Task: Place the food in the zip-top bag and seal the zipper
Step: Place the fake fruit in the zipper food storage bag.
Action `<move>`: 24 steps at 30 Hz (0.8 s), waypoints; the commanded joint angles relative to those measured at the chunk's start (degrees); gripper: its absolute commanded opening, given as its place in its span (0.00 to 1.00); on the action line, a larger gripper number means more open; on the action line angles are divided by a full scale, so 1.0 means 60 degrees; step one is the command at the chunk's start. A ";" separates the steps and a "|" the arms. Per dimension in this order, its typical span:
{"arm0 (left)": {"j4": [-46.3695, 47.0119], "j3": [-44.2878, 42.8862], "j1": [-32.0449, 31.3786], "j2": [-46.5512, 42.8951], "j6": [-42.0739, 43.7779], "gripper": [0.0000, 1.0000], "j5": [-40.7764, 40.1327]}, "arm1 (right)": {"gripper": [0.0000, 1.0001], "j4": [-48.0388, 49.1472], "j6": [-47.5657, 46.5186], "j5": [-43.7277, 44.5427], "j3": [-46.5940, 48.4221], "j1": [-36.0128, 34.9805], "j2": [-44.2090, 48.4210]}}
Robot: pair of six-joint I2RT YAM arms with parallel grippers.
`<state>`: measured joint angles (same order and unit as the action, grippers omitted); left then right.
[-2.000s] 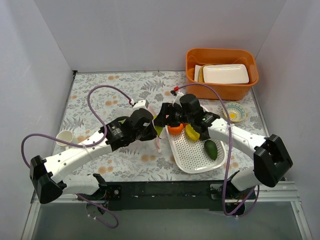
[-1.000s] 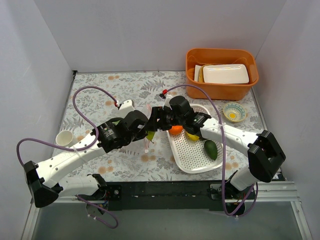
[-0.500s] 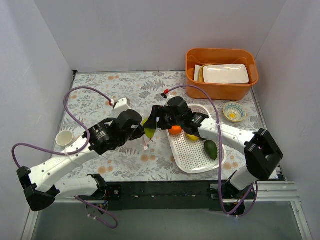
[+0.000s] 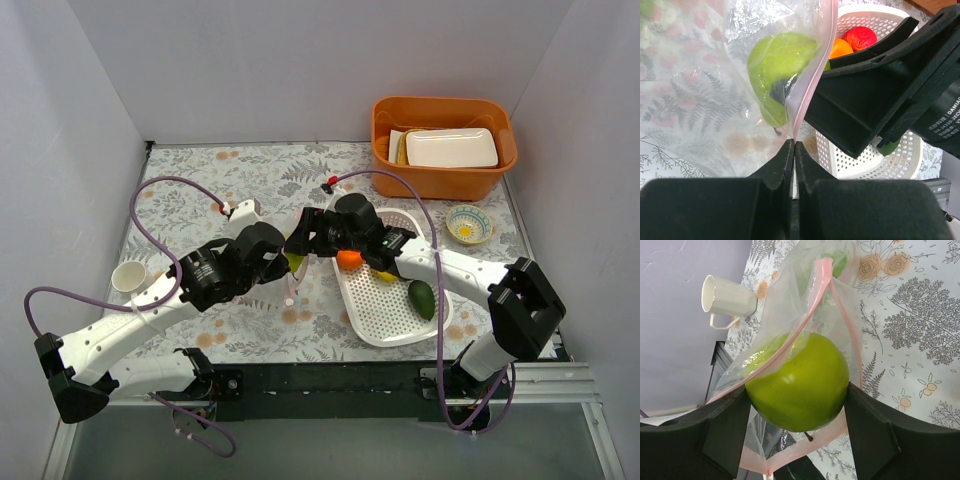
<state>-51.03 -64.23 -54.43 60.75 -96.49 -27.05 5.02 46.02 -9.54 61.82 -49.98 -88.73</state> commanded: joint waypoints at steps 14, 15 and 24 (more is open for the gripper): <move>0.0155 -0.0501 0.0049 -0.0076 0.0041 0.00 -0.0106 | 0.79 -0.0408 -0.0593 0.0183 0.0477 -0.0386 -0.0198; 0.0039 -0.0545 0.0035 -0.0076 0.0012 0.00 -0.0222 | 0.81 -0.0585 -0.0754 0.0271 0.0492 -0.0387 -0.0125; -0.0329 -0.0560 0.0034 -0.0062 -0.0340 0.00 -0.0663 | 0.93 -0.2094 -0.1708 0.1880 0.0478 -0.0387 0.1296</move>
<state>-51.90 -65.67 -54.43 61.23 -97.38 -28.36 -3.51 39.18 -4.21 62.13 -51.92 -85.56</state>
